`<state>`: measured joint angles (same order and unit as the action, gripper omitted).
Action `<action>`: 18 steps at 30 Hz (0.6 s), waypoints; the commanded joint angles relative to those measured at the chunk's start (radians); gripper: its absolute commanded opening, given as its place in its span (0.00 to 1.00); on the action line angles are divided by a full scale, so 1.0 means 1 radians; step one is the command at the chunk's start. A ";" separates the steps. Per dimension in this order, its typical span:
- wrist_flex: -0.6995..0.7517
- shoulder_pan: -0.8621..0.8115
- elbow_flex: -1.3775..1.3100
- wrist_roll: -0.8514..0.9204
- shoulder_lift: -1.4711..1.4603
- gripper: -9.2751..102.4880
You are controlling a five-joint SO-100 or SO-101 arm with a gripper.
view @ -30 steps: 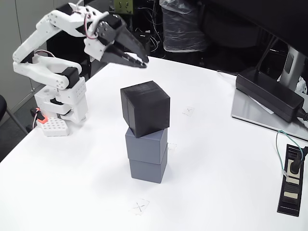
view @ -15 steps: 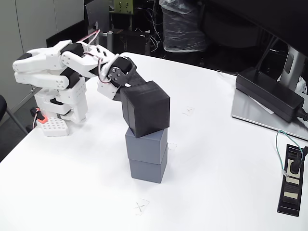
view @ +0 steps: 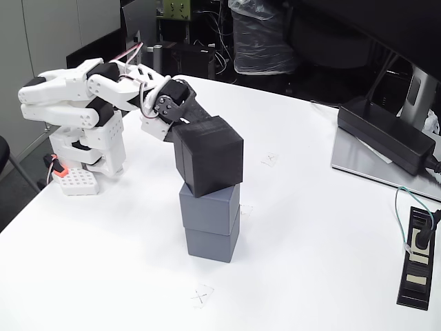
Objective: Stack the three blocks in an ordered color.
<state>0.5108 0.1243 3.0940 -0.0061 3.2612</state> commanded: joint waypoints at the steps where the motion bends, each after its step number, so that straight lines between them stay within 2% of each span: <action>1: -0.015 -0.002 -0.002 -0.066 -0.005 0.07; 14: -0.008 0.003 -0.002 -0.100 -0.008 0.07; 18: 0.046 0.005 -0.002 -0.098 -0.006 0.07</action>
<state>0.5292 0.1243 3.0940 -0.0966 3.2612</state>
